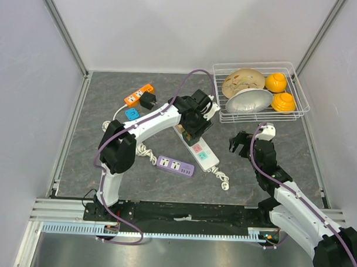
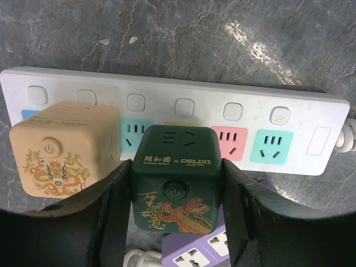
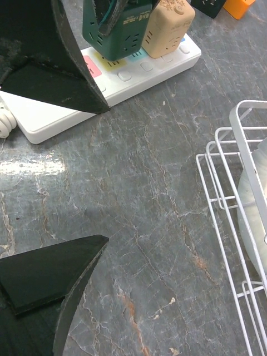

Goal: Insert the plug

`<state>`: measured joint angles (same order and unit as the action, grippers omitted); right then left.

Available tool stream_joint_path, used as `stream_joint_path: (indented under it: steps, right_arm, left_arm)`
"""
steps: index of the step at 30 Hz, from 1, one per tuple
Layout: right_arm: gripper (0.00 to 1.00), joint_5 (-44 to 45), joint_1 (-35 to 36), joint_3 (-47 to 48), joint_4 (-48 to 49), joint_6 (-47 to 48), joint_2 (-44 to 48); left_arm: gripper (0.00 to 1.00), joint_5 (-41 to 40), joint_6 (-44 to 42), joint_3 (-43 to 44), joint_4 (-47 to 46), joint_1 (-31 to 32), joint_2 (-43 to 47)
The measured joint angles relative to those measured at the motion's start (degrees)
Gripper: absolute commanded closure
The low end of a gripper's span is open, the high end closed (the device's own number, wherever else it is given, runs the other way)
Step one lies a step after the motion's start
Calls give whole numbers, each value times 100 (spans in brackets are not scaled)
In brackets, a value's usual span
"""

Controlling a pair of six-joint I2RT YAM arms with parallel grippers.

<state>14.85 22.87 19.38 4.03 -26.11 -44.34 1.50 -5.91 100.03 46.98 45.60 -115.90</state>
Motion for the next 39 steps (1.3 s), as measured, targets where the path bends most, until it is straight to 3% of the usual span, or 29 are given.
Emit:
stream_joint_path:
  steps: [23,39]
  right_arm:
    - [2,-201,0,-17,149,20,-138]
    - [2,-278,0,-24,175,39,-170]
  left_arm:
    - [98,44,-109,-63,-439,17,-201]
    - [98,-7,48,-2616,-3086,20,1178]
